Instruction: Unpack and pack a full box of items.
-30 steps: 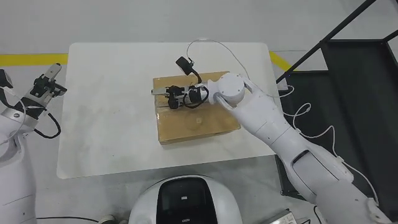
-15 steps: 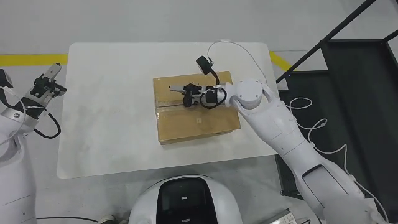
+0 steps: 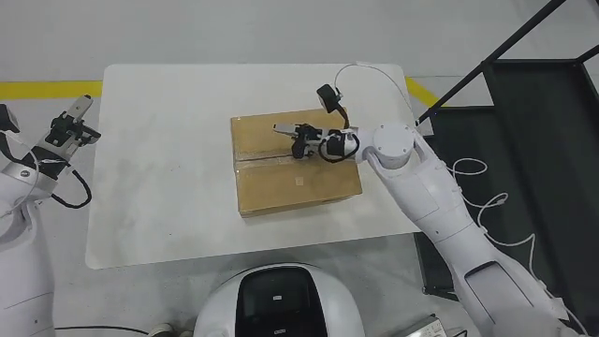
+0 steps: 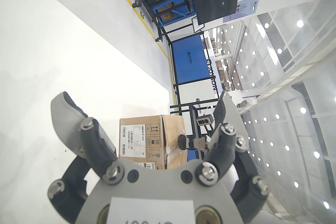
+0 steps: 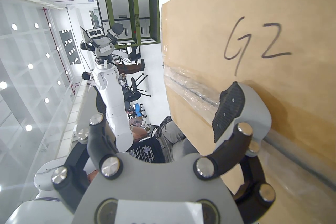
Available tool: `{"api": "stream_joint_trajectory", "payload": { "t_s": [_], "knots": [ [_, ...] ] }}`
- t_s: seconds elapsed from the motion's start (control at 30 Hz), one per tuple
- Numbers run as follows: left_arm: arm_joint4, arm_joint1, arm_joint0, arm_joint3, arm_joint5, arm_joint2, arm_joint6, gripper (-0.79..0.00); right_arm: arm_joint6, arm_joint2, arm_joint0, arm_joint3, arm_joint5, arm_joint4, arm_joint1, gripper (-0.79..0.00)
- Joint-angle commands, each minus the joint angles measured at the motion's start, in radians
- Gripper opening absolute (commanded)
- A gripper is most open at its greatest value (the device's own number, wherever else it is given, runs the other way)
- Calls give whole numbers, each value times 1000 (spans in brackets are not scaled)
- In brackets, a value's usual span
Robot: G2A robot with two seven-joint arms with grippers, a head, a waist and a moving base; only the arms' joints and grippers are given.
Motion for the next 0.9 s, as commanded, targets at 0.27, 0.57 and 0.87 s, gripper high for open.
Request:
{"api": "stream_joint_trajectory", "payload": {
  "t_s": [0.27,0.57,0.87],
  "knots": [
    [0,0,0,0,0,0,0,0,-37,159,-105,-43,14,-14,40,0],
    [0,0,0,0,0,0,0,0,-86,296,-214,-97,16,-8,68,0],
    [0,0,0,0,0,0,0,0,-102,357,-287,-221,8,4,81,0]
  ]
}}
